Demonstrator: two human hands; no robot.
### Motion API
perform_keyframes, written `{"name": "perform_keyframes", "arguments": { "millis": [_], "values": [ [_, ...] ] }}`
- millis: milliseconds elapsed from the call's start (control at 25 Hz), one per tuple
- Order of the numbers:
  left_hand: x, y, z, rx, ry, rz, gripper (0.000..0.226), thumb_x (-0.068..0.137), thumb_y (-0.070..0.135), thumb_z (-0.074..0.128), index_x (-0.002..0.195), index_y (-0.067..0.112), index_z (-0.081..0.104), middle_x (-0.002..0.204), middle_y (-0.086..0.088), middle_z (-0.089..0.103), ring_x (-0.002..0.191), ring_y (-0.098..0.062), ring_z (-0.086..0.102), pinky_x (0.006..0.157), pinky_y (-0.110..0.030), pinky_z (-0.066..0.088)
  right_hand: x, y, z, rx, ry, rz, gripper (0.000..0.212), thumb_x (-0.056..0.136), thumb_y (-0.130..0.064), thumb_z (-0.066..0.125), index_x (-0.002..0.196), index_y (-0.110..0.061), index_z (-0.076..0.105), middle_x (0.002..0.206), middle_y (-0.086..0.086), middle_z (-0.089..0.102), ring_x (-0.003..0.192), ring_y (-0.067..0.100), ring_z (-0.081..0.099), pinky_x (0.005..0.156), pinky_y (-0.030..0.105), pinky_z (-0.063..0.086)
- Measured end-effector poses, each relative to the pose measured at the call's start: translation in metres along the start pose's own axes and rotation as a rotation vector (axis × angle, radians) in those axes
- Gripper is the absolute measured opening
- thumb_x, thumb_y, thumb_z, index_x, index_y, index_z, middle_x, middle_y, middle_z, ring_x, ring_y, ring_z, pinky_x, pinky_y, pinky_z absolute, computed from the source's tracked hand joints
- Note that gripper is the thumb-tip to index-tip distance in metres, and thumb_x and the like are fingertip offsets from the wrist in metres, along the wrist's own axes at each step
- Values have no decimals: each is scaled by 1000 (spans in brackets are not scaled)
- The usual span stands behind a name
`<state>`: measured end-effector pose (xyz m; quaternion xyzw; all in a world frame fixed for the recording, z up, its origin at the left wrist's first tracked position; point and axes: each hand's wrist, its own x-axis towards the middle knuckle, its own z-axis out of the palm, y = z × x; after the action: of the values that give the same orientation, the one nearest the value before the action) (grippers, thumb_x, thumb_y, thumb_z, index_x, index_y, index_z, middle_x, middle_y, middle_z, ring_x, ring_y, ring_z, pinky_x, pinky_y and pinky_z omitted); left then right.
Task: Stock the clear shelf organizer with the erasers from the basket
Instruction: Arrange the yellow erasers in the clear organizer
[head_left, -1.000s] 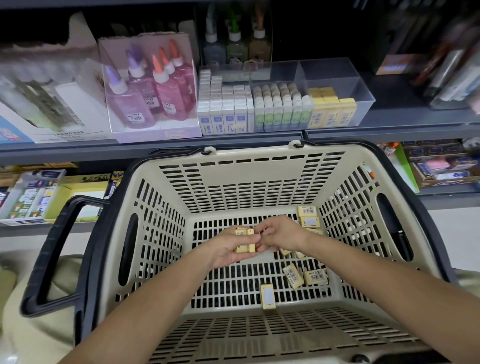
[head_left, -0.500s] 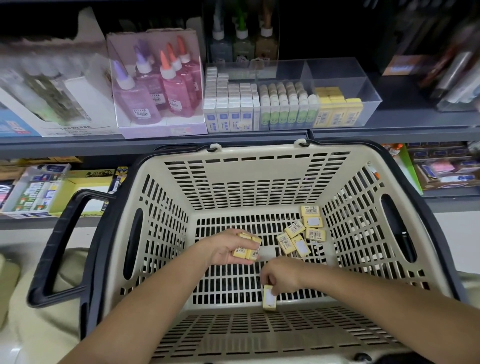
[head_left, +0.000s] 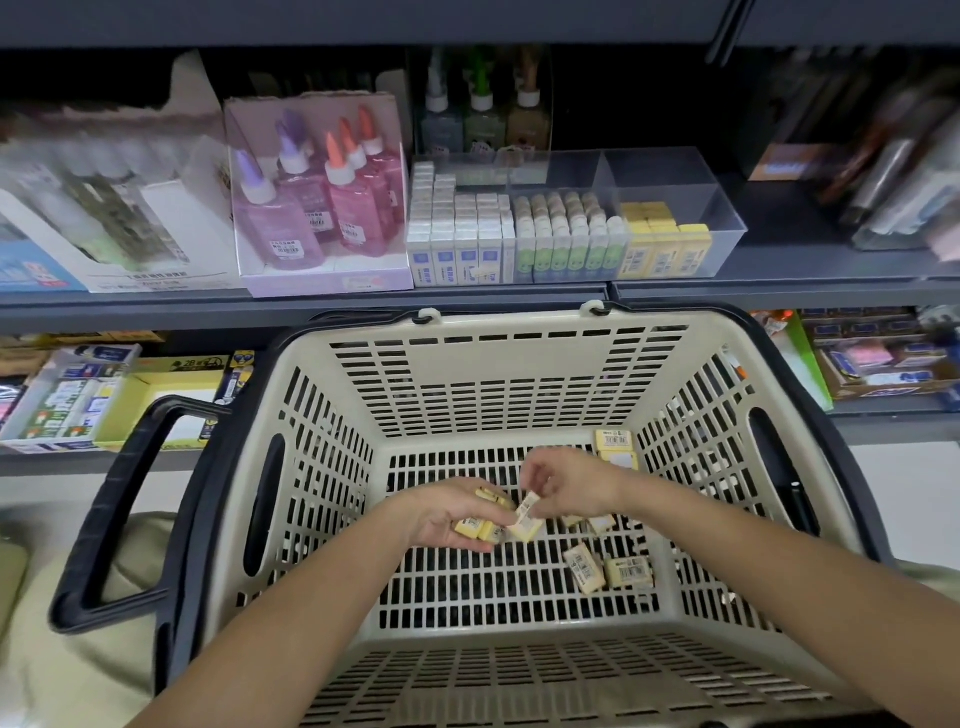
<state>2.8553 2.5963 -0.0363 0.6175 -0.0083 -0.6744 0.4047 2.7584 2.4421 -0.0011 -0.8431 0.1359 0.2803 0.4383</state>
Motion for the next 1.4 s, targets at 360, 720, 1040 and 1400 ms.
{"name": "perform_keyframes", "arguments": {
  "millis": [360, 720, 1040, 1400],
  "values": [
    [-29, 65, 31, -170, -12, 380, 35, 74, -8, 69, 97, 17, 64, 87, -4, 72, 76, -15, 70, 67, -27, 57, -33, -21, -87, 199, 188, -17, 12, 80, -15, 71, 90, -12, 64, 65, -4, 66, 54, 1, 61, 49, 15, 46],
    [-58, 159, 64, -290, -3, 672, 30, 83, -1, 61, 112, 2, 57, 95, -16, 72, 83, -23, 70, 58, -26, 56, -77, -25, -176, 277, 542, -250, 12, 81, -6, 68, 81, -17, 65, 67, -2, 65, 59, 7, 61, 61, 20, 54],
    [-55, 203, 82, -341, 97, 764, 23, 86, 1, 59, 107, 5, 53, 92, -14, 73, 81, -22, 71, 47, -23, 52, -72, -1, -273, -295, 1058, -92, 16, 86, -19, 63, 101, -18, 67, 94, 2, 69, 87, 20, 63, 77, 27, 47],
    [-45, 200, 80, -286, 61, 724, 27, 86, 2, 59, 112, 8, 54, 96, -13, 73, 85, -23, 71, 50, -23, 53, -39, -3, -294, -445, 875, 64, 24, 89, -17, 55, 108, -27, 64, 114, 1, 66, 104, 27, 59, 89, 36, 50]
  ]
}}
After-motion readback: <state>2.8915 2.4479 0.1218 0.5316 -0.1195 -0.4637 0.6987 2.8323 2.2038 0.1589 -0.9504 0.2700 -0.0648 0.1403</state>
